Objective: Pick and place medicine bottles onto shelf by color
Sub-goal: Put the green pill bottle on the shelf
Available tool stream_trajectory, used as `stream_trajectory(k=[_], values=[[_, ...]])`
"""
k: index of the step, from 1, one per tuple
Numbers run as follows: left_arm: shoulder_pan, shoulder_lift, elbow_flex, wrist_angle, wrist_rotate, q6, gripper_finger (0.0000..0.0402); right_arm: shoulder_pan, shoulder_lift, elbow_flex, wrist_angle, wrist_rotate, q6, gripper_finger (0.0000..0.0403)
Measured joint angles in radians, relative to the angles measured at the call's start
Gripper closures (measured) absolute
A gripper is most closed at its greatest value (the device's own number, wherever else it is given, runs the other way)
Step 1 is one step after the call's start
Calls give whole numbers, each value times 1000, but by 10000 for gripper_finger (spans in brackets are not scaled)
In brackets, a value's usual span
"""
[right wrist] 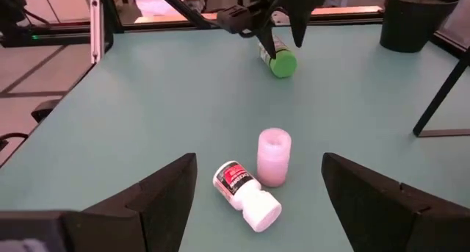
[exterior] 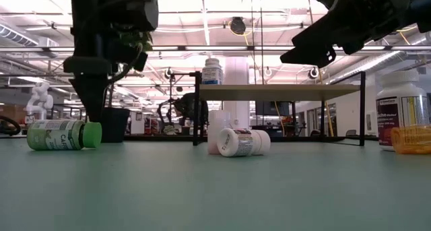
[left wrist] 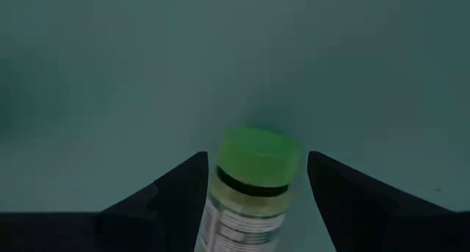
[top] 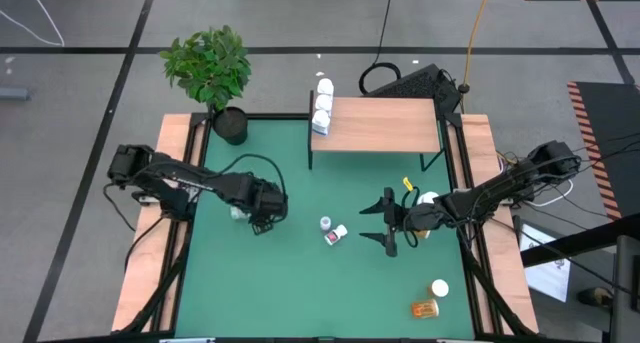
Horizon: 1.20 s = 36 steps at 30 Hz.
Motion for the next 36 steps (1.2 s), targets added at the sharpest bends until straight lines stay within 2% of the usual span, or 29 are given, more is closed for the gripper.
stream_trajectory(k=[6,10,17,27,36], values=[[18,0,-13,2,73,60,165,0,0,0,-2,-1,-18,117],[15,0,-20,16,75,82,165,0,0,0,-2,-1,-24,117],[15,0,-81,141,75,100,165,0,0,0,-2,-2,-23,117],[17,0,-102,128,74,92,165,0,0,0,1,-2,-17,117],[22,0,-101,177,-57,118,165,0,0,0,2,-1,-17,117]])
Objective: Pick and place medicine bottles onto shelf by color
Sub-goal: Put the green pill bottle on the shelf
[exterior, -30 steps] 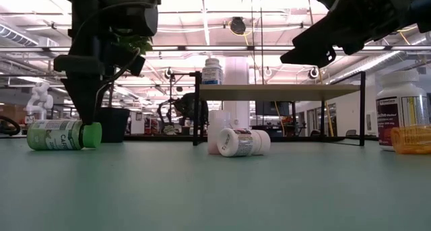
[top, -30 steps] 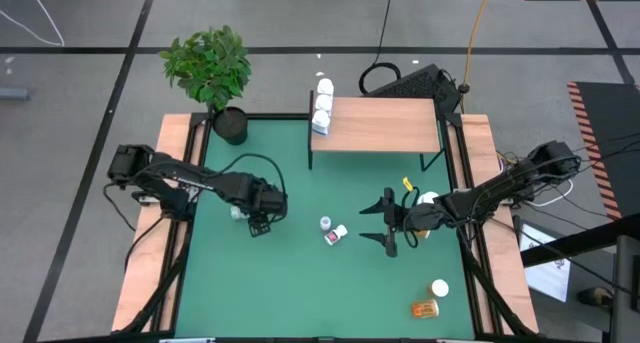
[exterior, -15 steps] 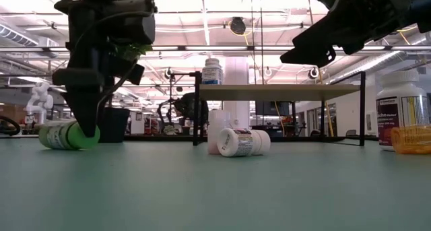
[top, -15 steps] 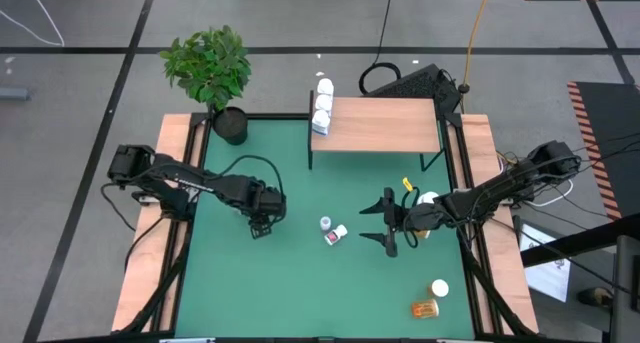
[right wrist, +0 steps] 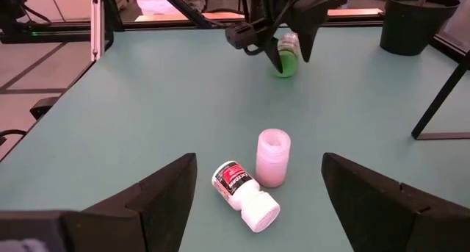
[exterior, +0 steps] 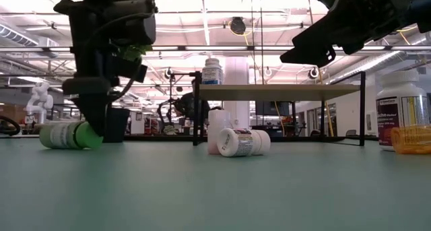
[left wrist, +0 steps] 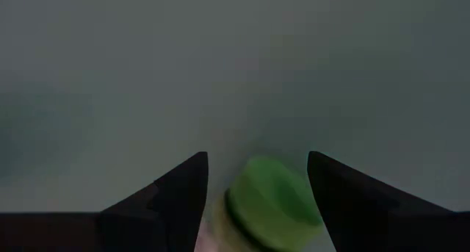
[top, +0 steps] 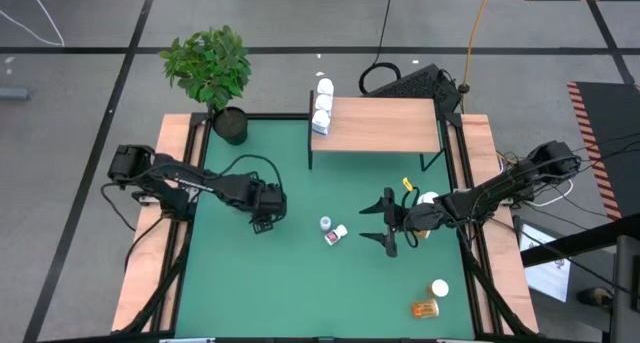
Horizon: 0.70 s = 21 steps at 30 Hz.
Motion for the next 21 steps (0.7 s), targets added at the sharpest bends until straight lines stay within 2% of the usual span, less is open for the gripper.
stream_trajectory(k=[5,11,16,21], values=[[19,0,53,6,-10,19,154,0,0,0,0,0,0,117],[92,0,120,-48,-22,97,94,0,0,0,0,-1,9,116],[183,0,85,-157,-10,190,39,2,0,0,-6,-4,19,116],[282,0,35,-179,16,258,20,2,0,0,-13,-5,19,116]])
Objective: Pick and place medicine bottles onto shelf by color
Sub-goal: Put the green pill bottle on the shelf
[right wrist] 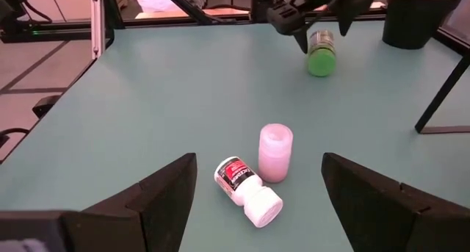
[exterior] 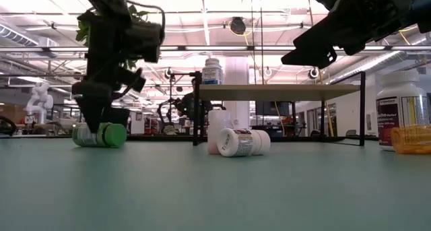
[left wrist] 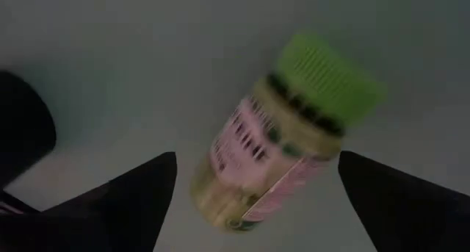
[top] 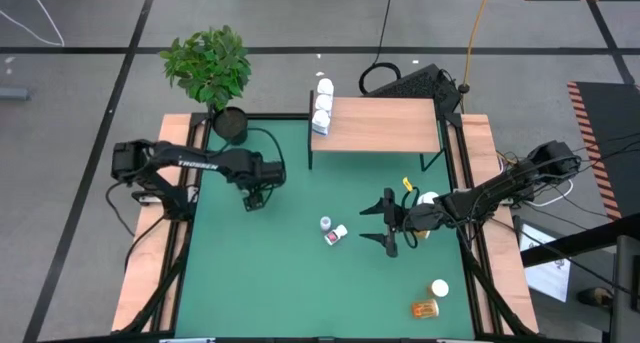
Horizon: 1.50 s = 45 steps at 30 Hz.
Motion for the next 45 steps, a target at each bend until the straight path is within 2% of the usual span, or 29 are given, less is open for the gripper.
stream_trajectory(k=[5,11,15,18,24,29,36,39,45], values=[[76,0,-46,57,18,22,38,0,0,0,-2,0,0,116],[99,0,-89,84,55,-8,107,0,0,0,-2,0,0,116],[89,0,-101,88,53,-152,162,0,0,0,-2,-1,0,116],[68,0,-101,97,42,-282,188,0,0,0,14,-1,11,117],[-67,0,-94,191,-58,-393,183,0,0,0,88,0,80,117],[-253,0,-73,362,-150,-412,187,0,23,0,169,-36,61,117],[-506,0,-66,763,-250,-287,179,10,206,0,462,-47,-31,116],[-565,1,-66,932,-331,-242,178,7,285,27,565,-11,-49,104],[-616,50,-64,1226,-449,-83,177,7,357,124,592,102,-153,65]])
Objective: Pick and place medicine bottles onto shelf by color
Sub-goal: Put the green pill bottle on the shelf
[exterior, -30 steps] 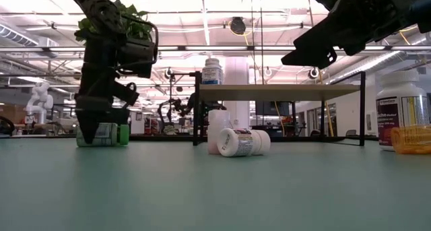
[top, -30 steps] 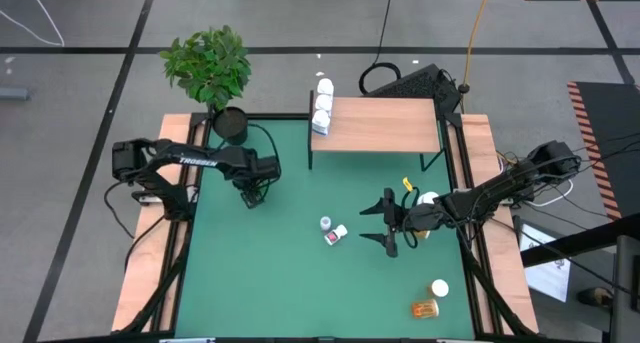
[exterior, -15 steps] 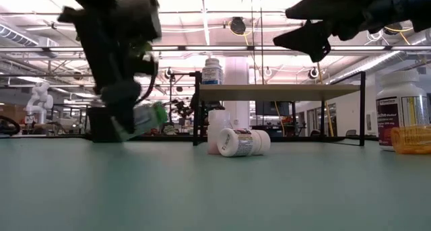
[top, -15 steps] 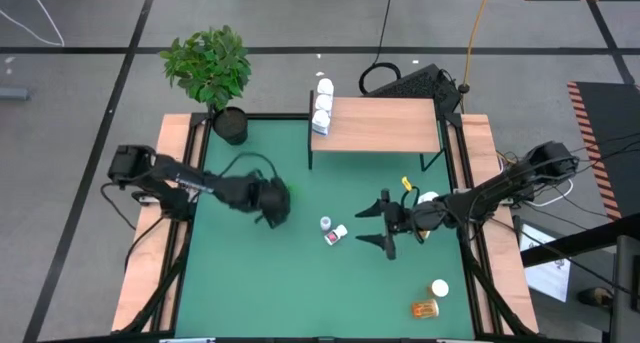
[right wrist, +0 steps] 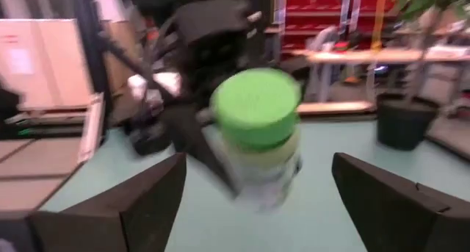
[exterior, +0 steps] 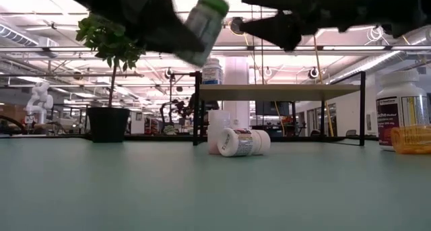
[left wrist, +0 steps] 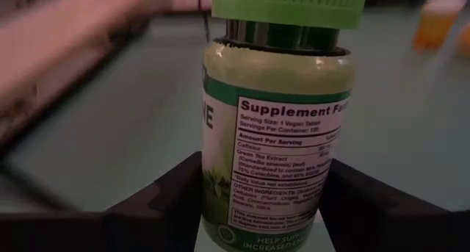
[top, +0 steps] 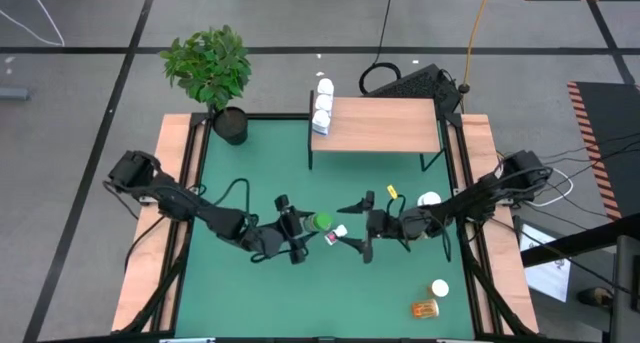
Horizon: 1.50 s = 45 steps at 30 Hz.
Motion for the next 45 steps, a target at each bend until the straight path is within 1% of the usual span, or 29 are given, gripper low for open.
stream_trajectory(k=[2,4,7,10,14,20,22,24,27,29,31,33,35,38,40,43,45], values=[[0,29,-1,67,-18,46,177,0,15,30,0,36,-9,56],[1,62,-1,140,-24,75,177,-1,32,57,-1,39,-15,54],[2,93,-1,194,-33,111,177,-1,53,86,-1,33,-25,58],[7,102,-1,213,-45,127,176,0,73,94,-4,33,-56,70],[8,102,-1,226,-47,131,176,-2,80,94,-2,35,-62,103],[8,102,-1,230,-42,129,176,-7,79,94,43,34,-122,176],[8,102,-1,230,-39,122,176,-10,79,94,40,17,-135,198],[8,102,-1,231,-10,118,176,-18,78,94,31,-33,-136,213],[8,102,-3,231,73,64,174,-30,77,94,15,-117,-110,213],[8,102,-3,230,149,51,163,-39,73,94,-5,-180,-95,213],[10,102,-3,232,228,44,143,-49,56,94,-42,-255,-76,213],[9,101,-3,242,314,38,116,-62,32,94,-98,-358,-49,213],[9,101,-2,249,391,36,88,-77,-5,94,-159,-482,-27,213],[7,101,-2,276,448,53,53,-101,-47,94,-229,-680,5,212],[11,101,-2,322,491,57,37,-109,-58,94,-249,-805,4,211],[27,121,0,431,595,68,26,-113,-58,94,-249,-922,-29,209],[37,153,0,500,682,67,25,-114,-58,94,-247,-935,-67,209]])
